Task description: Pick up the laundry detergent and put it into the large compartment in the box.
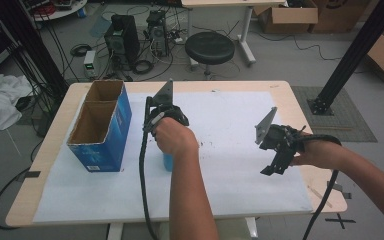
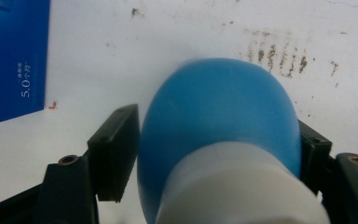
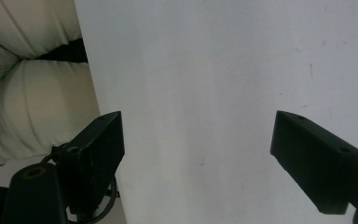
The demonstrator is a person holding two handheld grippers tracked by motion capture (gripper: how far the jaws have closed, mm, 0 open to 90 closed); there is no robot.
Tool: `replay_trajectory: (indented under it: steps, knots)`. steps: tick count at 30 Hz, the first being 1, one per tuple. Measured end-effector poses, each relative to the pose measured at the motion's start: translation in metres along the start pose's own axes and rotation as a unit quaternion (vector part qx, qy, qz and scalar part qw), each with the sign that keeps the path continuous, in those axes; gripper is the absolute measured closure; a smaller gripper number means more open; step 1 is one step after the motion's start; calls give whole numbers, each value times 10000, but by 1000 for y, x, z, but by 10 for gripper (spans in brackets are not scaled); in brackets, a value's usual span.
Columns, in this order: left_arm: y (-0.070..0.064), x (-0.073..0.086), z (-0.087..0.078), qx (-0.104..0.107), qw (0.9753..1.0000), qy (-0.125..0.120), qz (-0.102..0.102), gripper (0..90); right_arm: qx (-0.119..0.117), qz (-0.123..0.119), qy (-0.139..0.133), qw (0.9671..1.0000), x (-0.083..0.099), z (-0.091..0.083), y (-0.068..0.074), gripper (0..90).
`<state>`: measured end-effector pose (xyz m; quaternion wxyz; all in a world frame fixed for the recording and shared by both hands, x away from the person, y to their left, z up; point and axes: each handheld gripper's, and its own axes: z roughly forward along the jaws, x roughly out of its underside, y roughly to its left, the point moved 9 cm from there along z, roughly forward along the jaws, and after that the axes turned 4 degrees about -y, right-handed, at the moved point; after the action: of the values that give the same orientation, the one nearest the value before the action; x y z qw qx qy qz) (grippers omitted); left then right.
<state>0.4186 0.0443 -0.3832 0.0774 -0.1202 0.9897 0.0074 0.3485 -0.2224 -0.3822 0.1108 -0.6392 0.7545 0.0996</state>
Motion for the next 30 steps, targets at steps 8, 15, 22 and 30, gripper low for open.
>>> replay_trajectory:
  steps: [8, 15, 22, 30]
  knots:
    - [-3, 0, -1, 22, 9999, -32, 93, 373, 20, 8, -6, 10000, 1, -1, 0, 172]
    - [-3, 0, -7, 59, 9998, 25, 185, 376, 20, 22, -25, 10000, 0, -2, 0, 172]
    - [-3, -7, -33, 246, 9991, -33, 333, 376, 3, -37, 5, 10000, -6, -5, 0, 171]
    - [7, -17, -70, 196, 9980, -151, 585, 377, 30, -12, 7, 10000, -4, -7, -1, 175]
